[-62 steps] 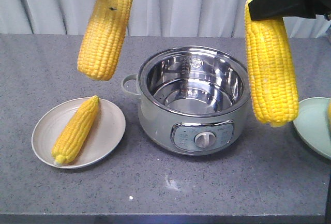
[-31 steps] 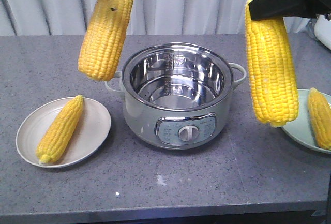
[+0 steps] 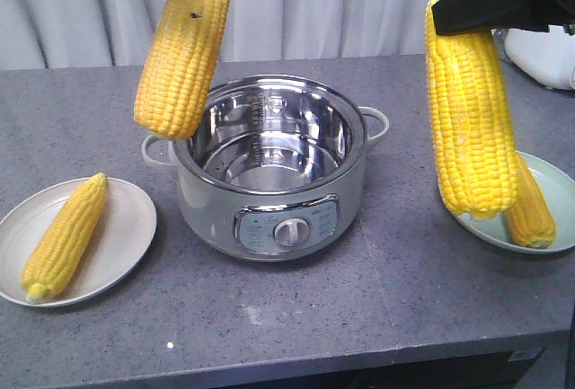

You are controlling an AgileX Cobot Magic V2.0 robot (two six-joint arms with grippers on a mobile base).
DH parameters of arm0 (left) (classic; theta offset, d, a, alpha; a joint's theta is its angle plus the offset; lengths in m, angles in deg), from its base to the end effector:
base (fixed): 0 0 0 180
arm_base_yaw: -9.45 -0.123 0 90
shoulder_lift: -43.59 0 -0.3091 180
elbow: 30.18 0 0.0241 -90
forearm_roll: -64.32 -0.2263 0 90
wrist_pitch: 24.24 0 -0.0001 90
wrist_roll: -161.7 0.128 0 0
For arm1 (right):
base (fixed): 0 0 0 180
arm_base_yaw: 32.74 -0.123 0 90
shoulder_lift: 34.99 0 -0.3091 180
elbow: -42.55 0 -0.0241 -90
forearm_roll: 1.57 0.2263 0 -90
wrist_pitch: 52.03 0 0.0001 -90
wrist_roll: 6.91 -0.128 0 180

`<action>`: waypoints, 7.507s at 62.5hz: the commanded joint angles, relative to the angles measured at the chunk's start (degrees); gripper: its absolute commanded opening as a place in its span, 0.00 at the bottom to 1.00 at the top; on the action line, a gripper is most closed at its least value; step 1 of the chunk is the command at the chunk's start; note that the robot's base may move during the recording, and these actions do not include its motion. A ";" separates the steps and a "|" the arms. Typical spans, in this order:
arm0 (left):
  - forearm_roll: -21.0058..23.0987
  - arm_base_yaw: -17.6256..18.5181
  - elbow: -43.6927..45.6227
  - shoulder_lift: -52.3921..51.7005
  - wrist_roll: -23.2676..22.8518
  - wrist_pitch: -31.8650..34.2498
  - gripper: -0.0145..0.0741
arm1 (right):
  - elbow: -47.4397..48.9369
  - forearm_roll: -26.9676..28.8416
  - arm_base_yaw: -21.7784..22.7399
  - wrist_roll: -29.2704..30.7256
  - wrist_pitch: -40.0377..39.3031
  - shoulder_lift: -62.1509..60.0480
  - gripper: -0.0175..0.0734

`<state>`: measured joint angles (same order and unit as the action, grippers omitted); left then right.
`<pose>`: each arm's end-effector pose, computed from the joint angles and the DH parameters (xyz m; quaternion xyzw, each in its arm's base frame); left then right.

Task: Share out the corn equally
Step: 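Turn the base away from the pot holding both corn ears, then drive the base toward the counter with the second pair of plates, then creep the base up to the counter edge facing both plates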

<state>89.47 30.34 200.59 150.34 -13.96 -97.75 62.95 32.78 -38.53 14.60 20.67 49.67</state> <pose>0.3134 -0.1755 0.4937 0.2252 0.8542 -0.2729 0.3811 0.2344 0.0931 0.4763 -0.2309 0.8586 0.2438 0.3874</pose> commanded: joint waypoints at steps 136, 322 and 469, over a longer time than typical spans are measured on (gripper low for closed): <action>1.86 -0.07 1.15 -2.34 -0.36 1.50 0.16 | 1.53 2.16 0.37 0.31 -2.03 -1.16 0.19; 1.86 -0.07 1.15 -2.34 -0.36 1.50 0.16 | 1.53 2.16 0.37 0.31 -2.03 -1.16 0.19; 1.86 -0.07 1.15 -2.34 -0.36 1.50 0.16 | 1.53 2.16 0.37 0.31 -2.04 -1.16 0.19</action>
<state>89.47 30.34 200.59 150.34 -13.96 -97.75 62.95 32.78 -38.53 14.60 20.69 49.67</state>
